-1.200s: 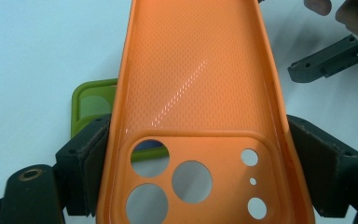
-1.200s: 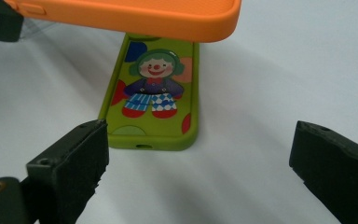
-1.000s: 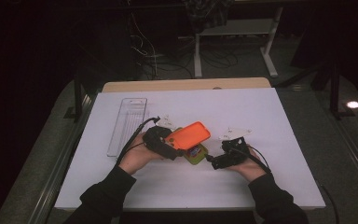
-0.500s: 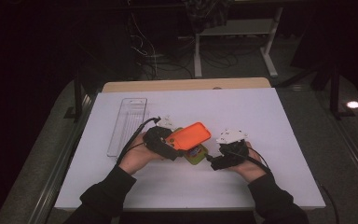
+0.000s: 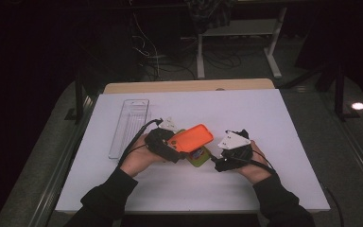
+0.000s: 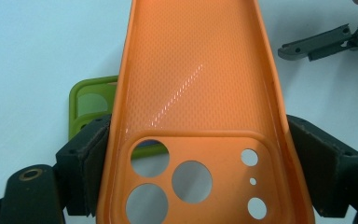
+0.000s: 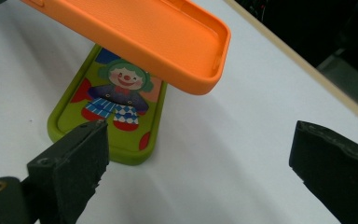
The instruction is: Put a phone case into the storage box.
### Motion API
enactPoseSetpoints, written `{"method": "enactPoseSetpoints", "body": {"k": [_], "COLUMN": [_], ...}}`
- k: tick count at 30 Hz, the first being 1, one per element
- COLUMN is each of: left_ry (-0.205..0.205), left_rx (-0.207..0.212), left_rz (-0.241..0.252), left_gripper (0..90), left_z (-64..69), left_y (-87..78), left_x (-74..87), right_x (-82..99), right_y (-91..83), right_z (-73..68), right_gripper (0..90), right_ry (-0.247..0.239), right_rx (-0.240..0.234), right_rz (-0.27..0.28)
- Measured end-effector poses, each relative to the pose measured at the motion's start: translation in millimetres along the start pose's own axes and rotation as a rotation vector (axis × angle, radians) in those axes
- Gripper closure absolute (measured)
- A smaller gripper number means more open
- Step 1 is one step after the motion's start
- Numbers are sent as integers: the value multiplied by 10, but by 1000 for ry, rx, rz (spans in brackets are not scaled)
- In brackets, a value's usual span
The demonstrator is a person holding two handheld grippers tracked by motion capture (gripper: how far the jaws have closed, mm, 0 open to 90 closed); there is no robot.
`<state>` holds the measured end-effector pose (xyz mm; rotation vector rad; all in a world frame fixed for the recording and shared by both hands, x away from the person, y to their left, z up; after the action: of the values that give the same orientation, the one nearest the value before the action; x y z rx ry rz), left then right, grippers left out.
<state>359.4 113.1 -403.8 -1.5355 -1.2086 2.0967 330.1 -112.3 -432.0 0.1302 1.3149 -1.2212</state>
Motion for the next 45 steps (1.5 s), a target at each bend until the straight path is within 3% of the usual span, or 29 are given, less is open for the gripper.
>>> {"method": "enactPoseSetpoints", "body": {"k": [8, 18, 20, 25, 28, 34, 36, 37, 38, 39, 41, 45], "left_ry": [9, 7, 33, -10, -15, -24, 10, 4, -28, -23, -18, 1], "left_rx": [1, 6, 2, 5, 11, 15, 14, 15, 17, 13, 16, 15], "left_rz": [-1, -4, -6, 9, 15, 11, -19, -16, 8, 8, -1, -7], "left_gripper": [162, 162, 162, 162, 162, 162, 162, 162, 162, 162, 162, 162], "left_z": [-6, 3, -12, 16, 17, 24, 1, 8, 34, 31, 34, 25], "left_y": [-1, 11, 7, 18, 21, 25, 10, 14, 32, 32, 31, 30], "left_x": [-2, 1, -6, -1, -3, 1, 9, 8, 3, 2, 4, 2], "right_x": [-21, -49, -51, -63, -65, -53, -53, -49, -46, -50, -50, -59], "right_y": [-17, -24, -26, -30, -27, -5, 3, 1, 2, 11, 3, 3], "right_z": [-26, -81, -99, -144, -169, -208, -212, -226, -236, -226, -251, -290], "right_gripper": [38, 42, 42, 44, 45, 49, 50, 51, 50, 51, 52, 67], "right_ry": [-80, -253, -275, -350, -381, -512, -565, -581, -599, -654, -677, -779], "right_rx": [48, 126, 138, 177, 196, 250, 275, 288, 300, 318, 341, 387], "right_rz": [11, 19, 14, 23, 20, 6, 5, 1, 1, 10, 10, 26]}}
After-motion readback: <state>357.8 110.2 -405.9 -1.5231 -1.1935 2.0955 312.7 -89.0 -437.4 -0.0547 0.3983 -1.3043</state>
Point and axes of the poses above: each handheld gripper's, and its own axes: y roughly forward along the jaws, x roughly out of its underside, z roughly to its right, the point moved 3 cm from there along y, roughly forward along the jaws, and after that the axes turned 2 degrees about x, right-handed, at the moved point
